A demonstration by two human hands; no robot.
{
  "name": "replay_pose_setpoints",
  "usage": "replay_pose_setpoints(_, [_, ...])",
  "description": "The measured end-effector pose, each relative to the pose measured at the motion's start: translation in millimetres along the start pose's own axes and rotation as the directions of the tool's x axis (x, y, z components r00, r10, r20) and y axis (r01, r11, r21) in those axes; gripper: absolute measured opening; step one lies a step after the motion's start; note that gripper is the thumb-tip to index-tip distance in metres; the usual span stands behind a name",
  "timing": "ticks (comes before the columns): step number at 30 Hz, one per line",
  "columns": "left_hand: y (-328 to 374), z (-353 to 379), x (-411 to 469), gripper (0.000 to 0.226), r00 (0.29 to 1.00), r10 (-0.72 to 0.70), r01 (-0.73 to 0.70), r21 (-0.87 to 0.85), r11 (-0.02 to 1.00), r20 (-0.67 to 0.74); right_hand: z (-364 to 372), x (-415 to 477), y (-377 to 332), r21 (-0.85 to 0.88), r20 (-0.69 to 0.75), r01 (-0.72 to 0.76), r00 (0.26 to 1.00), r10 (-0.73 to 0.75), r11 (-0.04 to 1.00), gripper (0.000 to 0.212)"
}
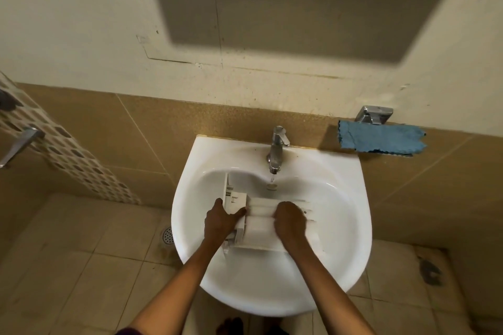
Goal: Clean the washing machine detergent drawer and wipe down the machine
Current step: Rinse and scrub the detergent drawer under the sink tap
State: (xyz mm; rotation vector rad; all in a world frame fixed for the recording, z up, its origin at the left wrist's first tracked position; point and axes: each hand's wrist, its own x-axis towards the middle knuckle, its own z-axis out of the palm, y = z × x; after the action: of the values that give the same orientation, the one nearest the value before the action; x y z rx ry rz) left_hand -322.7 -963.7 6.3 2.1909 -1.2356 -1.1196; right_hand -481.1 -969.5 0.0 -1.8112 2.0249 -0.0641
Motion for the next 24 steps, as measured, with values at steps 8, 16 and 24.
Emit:
replay_pose_setpoints(8, [4.7,-7.5,-4.8,0.047,0.999,0.004,-0.005,-0.006,1.000,-0.049,17.4,-10.8,24.7,0.180,-0.130,0.202,0.975,-0.180,0.963,0.030])
replay_pose_setpoints(16, [5.7,-7.8,-4.3,0.051,0.999,0.007,-0.007,-0.004,1.000,-0.039,25.2,-18.7,-1.7,0.139,-0.122,0.337,0.939,-0.322,0.931,0.035])
replay_pose_setpoints(24, [4.5,-6.8,-1.5,0.054,1.000,-0.001,0.000,-0.012,1.000,-0.007,-1.5,-4.5,46.0,0.111,-0.061,-0.037,0.997,0.044,0.993,0.031])
